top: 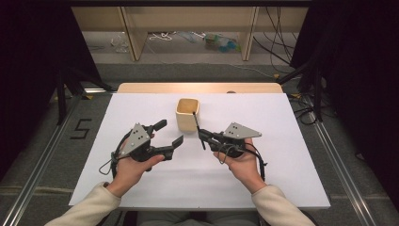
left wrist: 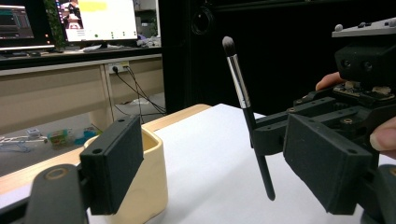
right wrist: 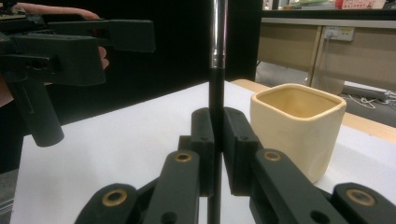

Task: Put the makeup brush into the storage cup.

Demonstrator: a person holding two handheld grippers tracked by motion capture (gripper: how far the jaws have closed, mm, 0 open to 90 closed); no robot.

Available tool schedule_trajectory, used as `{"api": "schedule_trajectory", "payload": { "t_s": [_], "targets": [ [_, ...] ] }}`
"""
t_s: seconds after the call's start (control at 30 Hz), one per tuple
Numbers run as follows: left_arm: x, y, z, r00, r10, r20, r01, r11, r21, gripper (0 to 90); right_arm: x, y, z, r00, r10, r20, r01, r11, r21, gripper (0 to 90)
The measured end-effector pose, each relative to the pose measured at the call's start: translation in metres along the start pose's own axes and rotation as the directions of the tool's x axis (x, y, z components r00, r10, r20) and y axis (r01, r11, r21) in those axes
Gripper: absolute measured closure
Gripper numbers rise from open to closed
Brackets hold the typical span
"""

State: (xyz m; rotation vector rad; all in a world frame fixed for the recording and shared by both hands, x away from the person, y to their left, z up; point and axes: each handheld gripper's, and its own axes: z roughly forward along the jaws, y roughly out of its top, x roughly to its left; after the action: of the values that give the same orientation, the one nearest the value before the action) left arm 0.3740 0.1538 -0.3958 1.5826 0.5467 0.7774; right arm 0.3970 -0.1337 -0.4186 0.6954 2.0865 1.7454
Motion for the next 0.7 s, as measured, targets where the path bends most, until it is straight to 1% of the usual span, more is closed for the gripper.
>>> {"api": "schedule_trajectory", "payload": {
  "t_s": [0.03, 0.07, 0.1, 0.13, 0.17, 0.2, 0.23, 0.27, 0.3, 0.33, 0.37, 0.4, 0.43, 0.47, 0.5, 0.53, 0.63, 0.67, 0.7],
  "targets": [
    [-0.001, 0.000, 0.002, 0.9997, -0.006, 0.022, 0.006, 1.0000, 0.001, 20.1, 0.000, 0.000, 0.000, 1.0000, 0.000, 0.000, 0.000, 1.000, 0.000, 84.0],
    [0.000, 0.002, 0.003, 0.9997, 0.022, 0.012, -0.022, 0.9997, -0.007, 20.3, 0.000, 0.000, 0.000, 1.0000, 0.003, -0.002, -0.003, 1.000, 0.002, 84.0],
    [0.000, 0.002, 0.005, 0.9998, 0.016, 0.009, -0.016, 0.9999, -0.005, 20.6, 0.000, 0.000, 0.000, 1.0000, -0.001, 0.000, 0.001, 1.000, 0.000, 84.1],
    [-0.002, 0.003, 0.007, 0.9999, 0.006, 0.016, -0.006, 1.0000, -0.002, 21.5, 0.000, 0.000, 0.001, 1.0000, -0.002, 0.001, 0.002, 1.000, 0.000, 84.0],
    [-0.002, 0.003, 0.007, 0.9999, 0.006, 0.016, -0.006, 1.0000, -0.002, 22.3, 0.001, 0.000, 0.001, 1.0000, -0.002, 0.002, 0.002, 1.000, 0.000, 84.0],
    [-0.003, 0.004, 0.010, 0.9997, -0.002, 0.026, 0.002, 1.0000, -0.006, 23.0, 0.001, 0.001, 0.001, 1.0000, -0.001, 0.005, 0.001, 1.000, 0.005, 84.0],
    [-0.005, 0.005, 0.013, 0.9996, -0.013, 0.027, 0.013, 0.9999, -0.010, 23.8, 0.002, 0.000, 0.001, 1.0000, 0.006, 0.003, -0.006, 1.000, 0.005, 84.0],
    [-0.005, 0.005, 0.013, 0.9996, -0.013, 0.027, 0.013, 0.9999, -0.010, 24.2, 0.002, 0.000, 0.001, 1.0000, 0.006, 0.003, -0.006, 1.000, 0.005, 84.0],
    [-0.006, 0.007, 0.016, 0.9993, -0.018, 0.033, 0.018, 0.9998, -0.010, 24.8, 0.002, 0.000, 0.002, 1.0000, -0.003, 0.009, 0.003, 1.000, -0.003, 84.0],
    [-0.006, 0.009, 0.020, 0.9997, -0.006, 0.023, 0.006, 0.9999, -0.010, 25.3, 0.002, 0.000, 0.001, 1.0000, -0.007, 0.007, 0.007, 1.000, 0.002, 84.1],
    [-0.006, 0.009, 0.020, 0.9997, -0.006, 0.023, 0.006, 0.9999, -0.010, 26.0, 0.002, 0.000, 0.002, 1.0000, -0.009, 0.003, 0.009, 1.000, 0.003, 84.0],
    [-0.006, 0.010, 0.021, 0.9999, -0.005, 0.011, 0.005, 0.9999, -0.012, 26.7, 0.002, 0.000, 0.002, 1.0000, -0.009, 0.003, 0.009, 1.000, 0.003, 84.0],
    [-0.006, 0.010, 0.023, 0.9998, -0.006, 0.018, 0.006, 0.9999, -0.014, 27.2, 0.002, 0.000, 0.002, 1.0000, -0.008, 0.004, 0.008, 1.000, 0.003, 84.1],
    [-0.006, 0.011, 0.025, 0.9999, -0.007, 0.014, 0.007, 0.9999, -0.015, 28.2, 0.002, 0.000, 0.002, 1.0000, -0.008, 0.003, 0.008, 1.000, 0.004, 84.0],
    [-0.006, 0.012, 0.027, 0.9998, -0.005, 0.018, 0.005, 0.9999, -0.013, 29.4, 0.002, 0.000, 0.002, 1.0000, -0.008, 0.002, 0.008, 1.000, 0.004, 84.0],
    [-0.005, 0.012, 0.029, 1.0000, -0.003, 0.008, 0.003, 0.9999, -0.017, 30.7, 0.002, 0.000, 0.002, 1.0000, -0.007, -0.005, 0.007, 1.000, 0.000, 84.0],
    [-0.007, 0.011, 0.032, 1.0000, 0.000, 0.009, 0.000, 1.0000, -0.010, 34.1, 0.003, 0.000, 0.002, 0.9999, -0.007, -0.008, 0.007, 1.000, -0.005, 84.1],
    [-0.007, 0.011, 0.034, 1.0000, 0.001, 0.009, -0.001, 0.9999, -0.010, 35.5, 0.004, 0.000, 0.003, 0.9999, 0.003, -0.015, -0.003, 1.000, 0.000, 84.0],
    [-0.007, 0.011, 0.034, 1.0000, 0.001, 0.009, -0.001, 0.9999, -0.010, 36.6, 0.004, 0.000, 0.002, 1.0000, 0.002, -0.007, -0.002, 1.000, 0.009, 84.0]
  ]
}}
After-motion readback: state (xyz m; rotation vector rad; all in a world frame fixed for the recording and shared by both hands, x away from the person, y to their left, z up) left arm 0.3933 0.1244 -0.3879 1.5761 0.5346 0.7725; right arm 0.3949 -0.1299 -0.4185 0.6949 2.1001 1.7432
